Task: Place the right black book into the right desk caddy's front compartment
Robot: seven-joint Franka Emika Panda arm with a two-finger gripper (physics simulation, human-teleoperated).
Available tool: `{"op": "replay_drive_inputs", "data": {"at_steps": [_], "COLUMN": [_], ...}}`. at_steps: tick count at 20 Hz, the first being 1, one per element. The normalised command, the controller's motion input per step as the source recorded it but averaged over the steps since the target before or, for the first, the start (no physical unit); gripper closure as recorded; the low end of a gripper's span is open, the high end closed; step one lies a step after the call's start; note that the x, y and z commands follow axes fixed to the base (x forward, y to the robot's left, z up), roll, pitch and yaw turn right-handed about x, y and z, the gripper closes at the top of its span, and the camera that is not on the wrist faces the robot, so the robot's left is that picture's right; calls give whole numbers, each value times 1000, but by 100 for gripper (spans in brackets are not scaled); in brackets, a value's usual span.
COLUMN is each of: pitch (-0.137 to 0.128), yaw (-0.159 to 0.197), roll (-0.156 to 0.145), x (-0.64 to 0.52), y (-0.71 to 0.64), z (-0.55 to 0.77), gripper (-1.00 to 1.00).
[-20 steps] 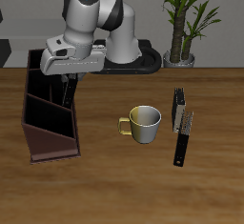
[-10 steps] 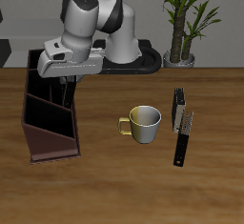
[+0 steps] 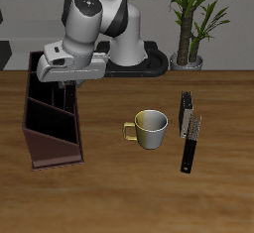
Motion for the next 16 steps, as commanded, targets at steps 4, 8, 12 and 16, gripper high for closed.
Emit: {"op": "replay_drive_inputs", "data": {"at_steps": [4, 8, 12, 16], "pitch": [-3, -19, -46, -40], "yaw": [-14, 5, -16, -23], "roll": [-13, 3, 12, 11], "x": [-16, -21, -66, -61], "y": [-2, 63, 141, 92], "z": [40, 142, 315, 270], "gripper": [-100, -100, -100, -100]}}
